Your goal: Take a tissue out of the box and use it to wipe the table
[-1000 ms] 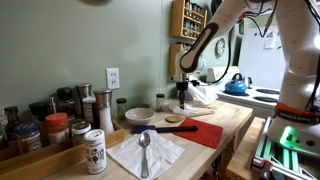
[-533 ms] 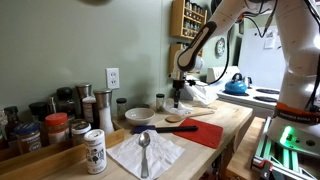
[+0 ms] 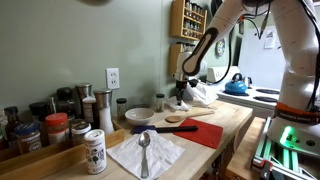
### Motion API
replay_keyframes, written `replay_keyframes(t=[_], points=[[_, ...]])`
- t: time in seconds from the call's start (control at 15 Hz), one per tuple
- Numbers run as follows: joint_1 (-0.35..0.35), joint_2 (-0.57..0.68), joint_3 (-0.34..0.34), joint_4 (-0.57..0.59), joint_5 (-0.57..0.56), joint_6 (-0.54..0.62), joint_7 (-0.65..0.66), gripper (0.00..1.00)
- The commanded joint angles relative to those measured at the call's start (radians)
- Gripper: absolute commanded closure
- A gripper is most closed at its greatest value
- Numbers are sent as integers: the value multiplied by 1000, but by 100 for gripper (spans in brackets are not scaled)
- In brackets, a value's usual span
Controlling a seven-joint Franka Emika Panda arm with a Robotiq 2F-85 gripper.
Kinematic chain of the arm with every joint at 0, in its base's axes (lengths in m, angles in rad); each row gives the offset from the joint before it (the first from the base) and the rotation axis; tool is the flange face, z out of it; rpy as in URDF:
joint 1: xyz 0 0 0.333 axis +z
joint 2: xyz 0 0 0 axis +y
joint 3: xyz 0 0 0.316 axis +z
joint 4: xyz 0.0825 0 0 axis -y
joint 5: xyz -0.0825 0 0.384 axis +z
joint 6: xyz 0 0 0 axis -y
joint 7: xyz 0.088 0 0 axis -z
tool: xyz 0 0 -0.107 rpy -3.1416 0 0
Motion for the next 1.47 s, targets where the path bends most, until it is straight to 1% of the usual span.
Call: replay_keyframes(t=[0.0, 0.07, 0.2, 0.4, 0.53, 0.67, 0.8, 0.93, 1.2, 1.27, 1.4], points=[[-17, -52, 21, -33, -24, -95, -66, 100], [-35, -63, 49, -38, 1, -130, -131, 100], [-41, -80, 71, -45, 3, -194, -220, 100], [-53, -96, 112, -52, 36, -248, -363, 100], [-50, -92, 131, -43, 52, -267, -428, 100], [-38, -85, 135, -33, 60, -265, -440, 100], [-28, -73, 132, -20, 66, -251, -403, 100], [-25, -60, 132, -8, 95, -227, -362, 100], [-27, -53, 115, -1, 127, -137, -263, 100], [-22, -53, 104, -3, 109, -111, -223, 100], [-2, -53, 61, -9, 32, -78, -130, 100]])
